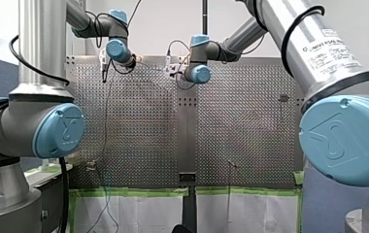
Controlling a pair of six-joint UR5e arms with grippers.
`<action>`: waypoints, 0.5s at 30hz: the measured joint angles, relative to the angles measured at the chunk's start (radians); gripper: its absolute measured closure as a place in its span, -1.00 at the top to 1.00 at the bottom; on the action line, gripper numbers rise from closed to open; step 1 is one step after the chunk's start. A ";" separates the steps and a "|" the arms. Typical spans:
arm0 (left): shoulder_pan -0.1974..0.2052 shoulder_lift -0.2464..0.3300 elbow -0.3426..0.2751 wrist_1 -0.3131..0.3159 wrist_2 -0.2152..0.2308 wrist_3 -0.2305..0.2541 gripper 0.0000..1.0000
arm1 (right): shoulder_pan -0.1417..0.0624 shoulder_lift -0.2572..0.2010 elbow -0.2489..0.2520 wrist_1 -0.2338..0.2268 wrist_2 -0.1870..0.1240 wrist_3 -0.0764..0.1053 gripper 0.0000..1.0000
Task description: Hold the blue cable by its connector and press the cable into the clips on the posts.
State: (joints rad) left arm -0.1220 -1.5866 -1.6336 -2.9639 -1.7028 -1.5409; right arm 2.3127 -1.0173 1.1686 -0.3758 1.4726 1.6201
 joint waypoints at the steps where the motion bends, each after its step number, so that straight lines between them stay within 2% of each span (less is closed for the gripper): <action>1: 0.000 0.000 0.000 0.000 -0.002 0.000 0.86 | 0.000 0.000 0.000 0.000 0.000 0.000 -1.00; 2: -0.001 0.000 0.000 0.000 -0.004 0.000 0.50 | 0.001 0.000 0.000 0.001 -0.001 0.000 -1.00; 3: -0.002 0.000 0.000 0.000 -0.006 -0.001 0.50 | 0.001 0.000 0.000 0.001 -0.001 0.000 -1.00; 4: -0.002 0.000 0.000 0.000 -0.009 -0.001 -0.11 | 0.002 0.000 0.000 0.001 -0.001 0.000 -1.00; 5: -0.003 0.000 0.000 0.000 -0.015 -0.001 -0.56 | 0.002 0.000 0.000 0.002 -0.001 0.000 -1.00; 7: -0.005 0.000 0.000 0.001 -0.026 0.000 -0.56 | 0.003 0.000 0.000 0.003 -0.001 0.000 -1.00; 8: -0.006 0.000 0.000 0.001 -0.035 0.001 -1.00 | 0.004 0.000 0.000 0.004 -0.001 0.000 -1.00; 11: -0.012 0.000 0.000 0.005 -0.045 0.011 -1.00 | 0.004 0.000 0.000 0.007 -0.001 0.000 -1.00; 15: -0.019 0.000 0.000 0.007 -0.035 0.028 -1.00 | 0.005 0.000 0.000 0.009 -0.001 0.000 -1.00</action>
State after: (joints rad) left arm -0.1413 -1.5867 -1.6339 -2.9568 -1.7382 -1.5133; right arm 2.3180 -1.0175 1.1688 -0.3673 1.4712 1.6198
